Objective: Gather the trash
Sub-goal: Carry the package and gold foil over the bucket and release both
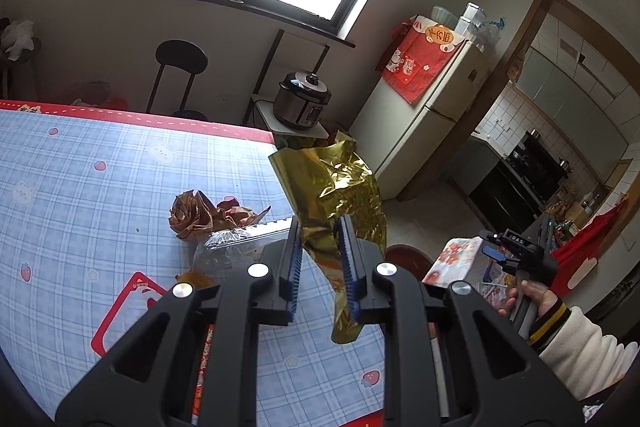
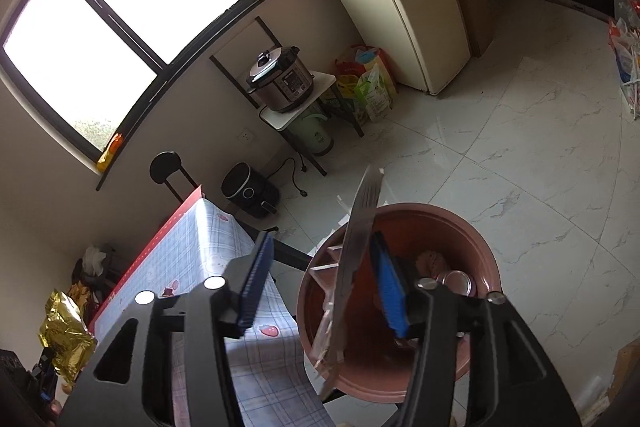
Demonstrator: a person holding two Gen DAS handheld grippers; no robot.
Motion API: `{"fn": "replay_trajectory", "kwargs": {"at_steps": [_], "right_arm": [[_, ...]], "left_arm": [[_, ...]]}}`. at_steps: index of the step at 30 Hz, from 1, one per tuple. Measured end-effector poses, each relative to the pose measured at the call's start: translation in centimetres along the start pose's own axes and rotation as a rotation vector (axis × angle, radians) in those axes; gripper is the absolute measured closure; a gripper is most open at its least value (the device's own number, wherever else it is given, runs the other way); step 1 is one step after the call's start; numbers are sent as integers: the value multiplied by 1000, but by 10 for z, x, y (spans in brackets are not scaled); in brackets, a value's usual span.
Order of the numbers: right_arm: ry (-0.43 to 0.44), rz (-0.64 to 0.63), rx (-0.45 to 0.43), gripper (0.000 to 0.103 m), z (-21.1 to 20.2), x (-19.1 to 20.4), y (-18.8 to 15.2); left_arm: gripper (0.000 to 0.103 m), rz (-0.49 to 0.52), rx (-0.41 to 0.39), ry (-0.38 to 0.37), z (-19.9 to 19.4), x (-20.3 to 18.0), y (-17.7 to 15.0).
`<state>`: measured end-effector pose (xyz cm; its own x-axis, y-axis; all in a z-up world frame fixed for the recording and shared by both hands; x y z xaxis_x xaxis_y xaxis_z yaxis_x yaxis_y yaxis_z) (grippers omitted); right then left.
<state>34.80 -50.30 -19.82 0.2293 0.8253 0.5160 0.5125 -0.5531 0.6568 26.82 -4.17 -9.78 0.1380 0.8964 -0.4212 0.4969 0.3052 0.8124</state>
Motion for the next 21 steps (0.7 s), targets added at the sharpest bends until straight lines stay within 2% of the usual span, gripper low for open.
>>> {"fn": "replay_trajectory", "kwargs": {"at_steps": [5, 8, 15, 19, 21], "right_arm": [[-5, -33, -18, 13, -13, 6, 3], [-32, -53, -19, 5, -26, 4, 1], [-104, -69, -25, 5, -63, -18, -8], [-202, -182, -3, 5, -81, -30, -16], [-222, -228, 12, 5, -88, -34, -23]], "left_arm": [[81, 31, 28, -34, 17, -20, -3], [81, 60, 51, -72, 33, -41, -6], [81, 124, 120, -188, 83, -105, -21], [81, 174, 172, -256, 114, -150, -39], [81, 200, 204, -284, 131, -172, -50]]}}
Point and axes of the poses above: each gripper's, at about its wrist camera, not at the fingertips, and z roughly the way its jaws point, x to its left, y to its top, the point moved 4 cm from there along z, roughly the way its jaws point, and after that the axes turned 11 degrees about -x, right-handed, at the moved point
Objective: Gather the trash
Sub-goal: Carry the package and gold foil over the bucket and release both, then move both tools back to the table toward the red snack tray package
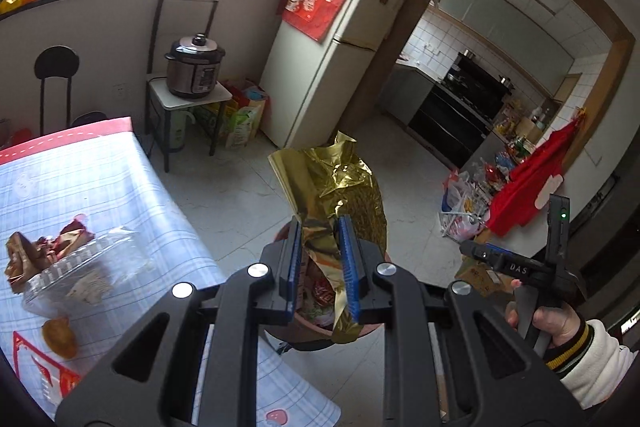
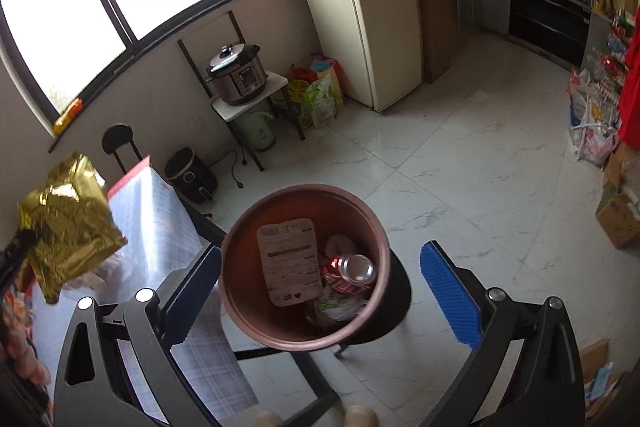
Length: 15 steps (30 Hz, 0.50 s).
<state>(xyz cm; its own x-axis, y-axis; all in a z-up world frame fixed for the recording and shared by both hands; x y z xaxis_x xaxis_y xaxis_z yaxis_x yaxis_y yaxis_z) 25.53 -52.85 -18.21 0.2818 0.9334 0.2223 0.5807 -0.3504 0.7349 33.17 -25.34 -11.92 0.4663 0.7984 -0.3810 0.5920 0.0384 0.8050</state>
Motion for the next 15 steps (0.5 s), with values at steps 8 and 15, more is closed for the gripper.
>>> {"fn": "replay_trajectory", "kwargs": {"at_steps": [8, 15], "right_arm": [[-12, -19, 18, 5, -17, -15, -16], [-32, -25, 3, 5, -27, -15, -19]], "left_arm": [[49, 110, 41, -68, 74, -65, 3], [6, 177, -48, -84, 58, -83, 15]]}}
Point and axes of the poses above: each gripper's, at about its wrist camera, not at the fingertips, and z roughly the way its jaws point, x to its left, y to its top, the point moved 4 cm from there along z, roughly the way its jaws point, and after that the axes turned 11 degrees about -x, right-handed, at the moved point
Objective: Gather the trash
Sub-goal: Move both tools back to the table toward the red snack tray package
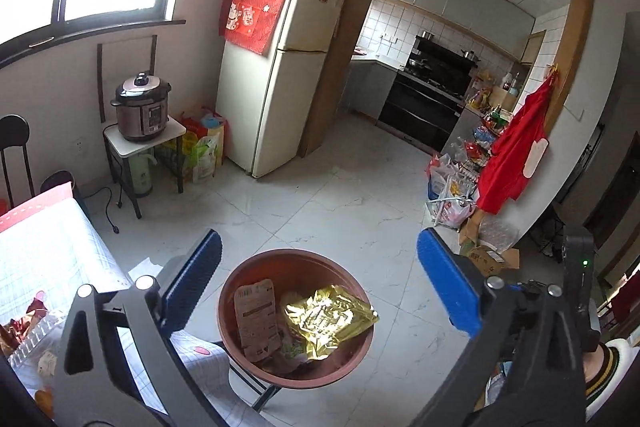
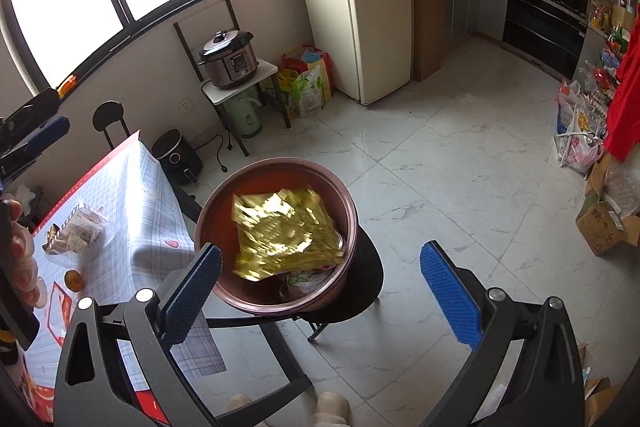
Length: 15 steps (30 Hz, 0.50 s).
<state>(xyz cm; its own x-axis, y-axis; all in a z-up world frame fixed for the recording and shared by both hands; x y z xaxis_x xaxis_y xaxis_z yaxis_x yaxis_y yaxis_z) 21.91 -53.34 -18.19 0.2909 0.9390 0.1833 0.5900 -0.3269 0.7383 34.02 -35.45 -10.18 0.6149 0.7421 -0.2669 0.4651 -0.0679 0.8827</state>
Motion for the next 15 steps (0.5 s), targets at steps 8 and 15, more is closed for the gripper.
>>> {"fn": "replay_trajectory", "kwargs": {"at_steps": [8, 15], "right_arm": [[-2, -33, -39, 5, -11, 22, 7], [16, -92, -25, 5, -10, 52, 3]], "left_arm": [[6, 7, 10, 158, -52, 38, -7], [6, 8, 0, 276, -107, 83, -19]]}}
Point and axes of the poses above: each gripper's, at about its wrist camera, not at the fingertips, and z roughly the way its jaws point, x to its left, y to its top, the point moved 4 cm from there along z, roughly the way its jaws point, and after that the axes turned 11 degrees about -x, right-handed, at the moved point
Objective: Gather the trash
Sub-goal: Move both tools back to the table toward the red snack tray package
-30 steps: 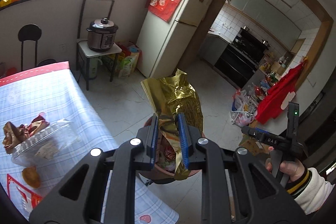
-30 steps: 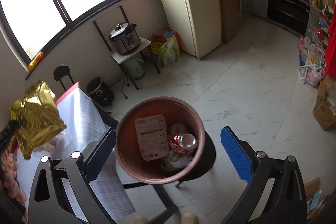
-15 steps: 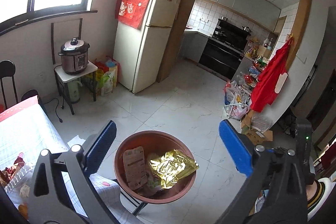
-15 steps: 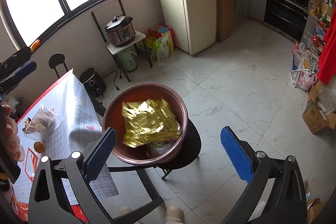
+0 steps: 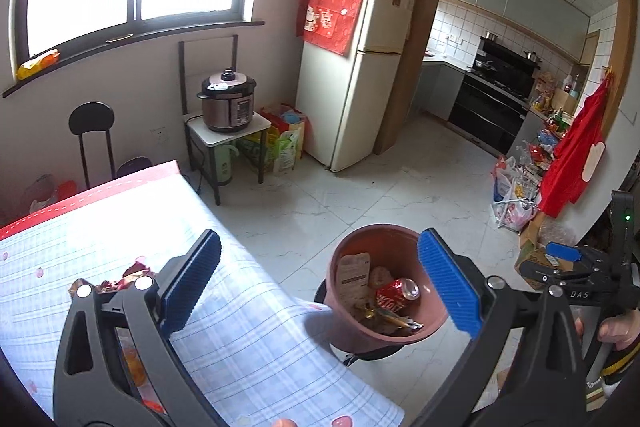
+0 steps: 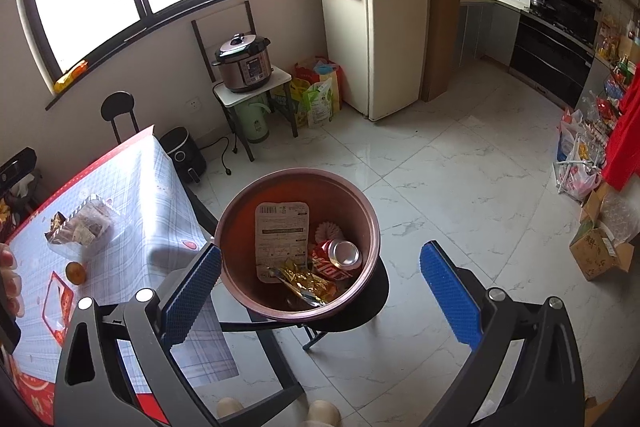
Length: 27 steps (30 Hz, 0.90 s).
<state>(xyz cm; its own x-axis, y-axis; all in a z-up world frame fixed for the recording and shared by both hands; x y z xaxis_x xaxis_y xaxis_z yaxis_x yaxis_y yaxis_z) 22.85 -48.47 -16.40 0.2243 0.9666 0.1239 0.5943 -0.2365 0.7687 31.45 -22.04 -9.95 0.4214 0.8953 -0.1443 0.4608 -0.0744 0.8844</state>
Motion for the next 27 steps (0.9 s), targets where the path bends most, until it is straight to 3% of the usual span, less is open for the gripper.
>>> {"fn": "replay_trajectory", "kwargs": {"at_steps": [15, 27], "right_arm": [[71, -75, 14, 5, -7, 68, -7], [132, -161, 32, 5, -3, 125, -26]], "left_arm": [[6, -158, -51, 189, -93, 98, -29], [6, -320, -24, 372, -161, 182, -94]]}}
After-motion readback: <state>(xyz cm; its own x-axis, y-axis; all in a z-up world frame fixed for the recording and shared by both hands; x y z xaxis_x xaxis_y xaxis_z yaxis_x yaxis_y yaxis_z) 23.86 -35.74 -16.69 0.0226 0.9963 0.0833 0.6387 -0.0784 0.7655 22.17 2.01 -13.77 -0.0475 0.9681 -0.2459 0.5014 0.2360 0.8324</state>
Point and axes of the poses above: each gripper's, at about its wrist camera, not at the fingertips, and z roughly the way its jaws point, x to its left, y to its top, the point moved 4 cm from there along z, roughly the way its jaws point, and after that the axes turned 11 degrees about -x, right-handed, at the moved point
